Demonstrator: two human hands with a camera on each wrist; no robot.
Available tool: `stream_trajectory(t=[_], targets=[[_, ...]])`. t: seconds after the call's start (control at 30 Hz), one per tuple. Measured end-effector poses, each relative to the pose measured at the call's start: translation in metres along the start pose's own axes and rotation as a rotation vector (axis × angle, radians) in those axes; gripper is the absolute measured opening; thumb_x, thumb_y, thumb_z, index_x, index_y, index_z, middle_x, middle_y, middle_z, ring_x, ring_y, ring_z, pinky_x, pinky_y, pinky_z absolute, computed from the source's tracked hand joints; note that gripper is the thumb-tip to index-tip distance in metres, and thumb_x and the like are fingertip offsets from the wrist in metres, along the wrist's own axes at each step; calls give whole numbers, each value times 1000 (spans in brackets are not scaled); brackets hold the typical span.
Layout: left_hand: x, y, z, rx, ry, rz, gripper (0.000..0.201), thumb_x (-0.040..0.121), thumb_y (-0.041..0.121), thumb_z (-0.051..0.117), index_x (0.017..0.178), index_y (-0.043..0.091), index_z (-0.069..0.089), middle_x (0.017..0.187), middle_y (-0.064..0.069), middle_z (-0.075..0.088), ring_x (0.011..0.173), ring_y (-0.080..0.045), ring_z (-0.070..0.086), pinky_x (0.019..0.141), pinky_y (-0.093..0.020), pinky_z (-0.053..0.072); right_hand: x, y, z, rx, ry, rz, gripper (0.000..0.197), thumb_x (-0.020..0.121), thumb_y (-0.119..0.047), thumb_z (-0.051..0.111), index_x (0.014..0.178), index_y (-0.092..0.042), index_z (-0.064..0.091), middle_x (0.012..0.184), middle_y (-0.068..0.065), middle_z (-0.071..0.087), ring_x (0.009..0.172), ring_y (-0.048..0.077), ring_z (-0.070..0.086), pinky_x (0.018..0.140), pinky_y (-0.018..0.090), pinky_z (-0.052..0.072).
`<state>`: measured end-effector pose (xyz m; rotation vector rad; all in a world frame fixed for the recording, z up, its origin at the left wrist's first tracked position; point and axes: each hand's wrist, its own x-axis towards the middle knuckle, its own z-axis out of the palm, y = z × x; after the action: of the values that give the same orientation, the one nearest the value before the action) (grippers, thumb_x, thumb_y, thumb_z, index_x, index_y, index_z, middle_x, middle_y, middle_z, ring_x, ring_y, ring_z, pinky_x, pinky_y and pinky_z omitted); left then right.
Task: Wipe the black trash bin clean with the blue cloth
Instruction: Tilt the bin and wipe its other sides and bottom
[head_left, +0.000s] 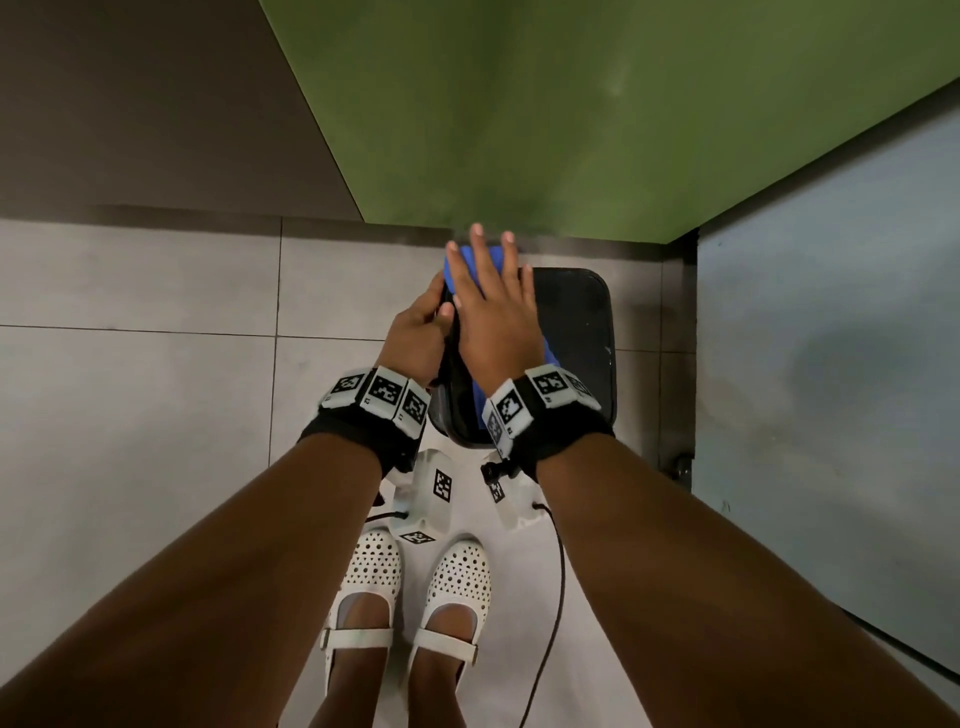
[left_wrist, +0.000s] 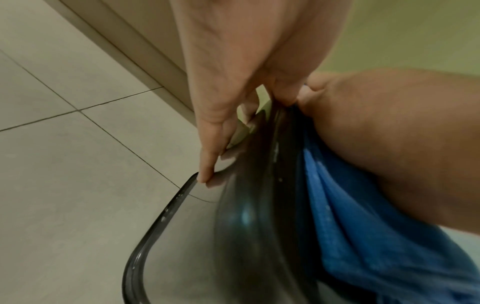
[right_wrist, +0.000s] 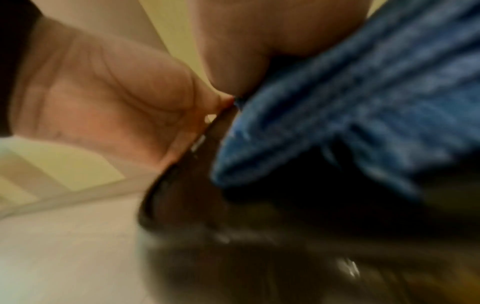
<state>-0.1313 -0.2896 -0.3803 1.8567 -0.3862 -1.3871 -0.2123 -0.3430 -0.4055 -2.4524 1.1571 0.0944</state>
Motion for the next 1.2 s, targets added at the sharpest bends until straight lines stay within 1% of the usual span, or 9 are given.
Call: stream_trajectory(t=[0.17, 0.27, 0.43, 0.57, 0.77, 0.87, 0.97, 1.03, 1.2], targets=[[2, -8, 5, 65, 21, 92, 47, 96, 6, 35, 143, 16, 31, 144, -5, 43, 131, -15, 40, 111, -30, 31, -1, 16, 5, -106, 127, 3, 49, 95, -25, 44, 143, -24, 34, 151, 5, 31, 142, 30, 19, 112, 55, 11], [3, -13, 12, 172, 81, 111, 48, 97, 8, 33, 144, 14, 27, 142, -9, 44, 123, -11, 42, 94, -6, 25, -4, 36, -4, -119, 135, 196, 49, 98, -30, 33, 146, -25, 24, 155, 5, 21, 144, 31, 9, 112, 57, 6], [5, -10, 12, 67, 53, 55, 48, 97, 9, 34, 143, 21, 29, 143, -8, 44, 130, -24, 43, 109, -27, 29, -7, 56, -15, -79, 178, 536, 51, 100, -26, 27, 149, -22, 12, 157, 10, 7, 143, 36, -4, 114, 53, -1], [5, -5, 5, -35, 26, -10, 49, 95, 9, 41, 140, 28, 36, 139, -5, 49, 119, -21, 49, 105, -52, 39, -1, 30, -7, 5, 197, 392, 48, 100, -20, 29, 146, -14, 22, 156, 12, 14, 143, 37, 0, 115, 49, 3], [3, -2, 4, -71, 20, 17, 43, 95, 10, 43, 136, 22, 43, 129, -3, 58, 110, -20, 58, 98, -48, 47, 1, -3, 3, -37, 33, 24, 48, 100, -25, 30, 147, -21, 21, 157, 5, 12, 145, 29, -2, 115, 48, -4], [6, -5, 9, -29, 25, -12, 51, 96, 6, 37, 144, 20, 27, 144, -6, 43, 127, -23, 46, 107, -51, 38, -4, 32, -4, -144, 120, 228, 50, 100, -32, 26, 148, -26, 14, 157, 6, 8, 144, 31, -1, 111, 54, -4], [7, -7, 10, 43, -10, 5, 54, 97, 4, 32, 146, 18, 15, 145, -7, 38, 129, -16, 39, 105, -20, 29, -8, 59, -10, -56, 185, 671, 51, 100, -36, 22, 148, -27, 9, 156, 15, 7, 143, 37, 5, 111, 58, 3], [7, -8, 13, 115, -13, 47, 52, 97, 4, 30, 146, 14, 17, 144, -8, 38, 127, -13, 37, 94, -7, 24, -7, 60, -10, 16, 254, 788, 50, 100, -36, 24, 148, -24, 15, 148, 21, 26, 132, 39, 33, 108, 52, 23], [-1, -21, 12, 133, 33, -36, 48, 94, 10, 34, 141, 15, 22, 134, -16, 48, 121, -33, 48, 103, -37, 38, -3, 70, -17, 84, 228, 484, 45, 100, -30, 28, 144, -21, 28, 134, 14, 44, 118, 31, 46, 99, 41, 35]])
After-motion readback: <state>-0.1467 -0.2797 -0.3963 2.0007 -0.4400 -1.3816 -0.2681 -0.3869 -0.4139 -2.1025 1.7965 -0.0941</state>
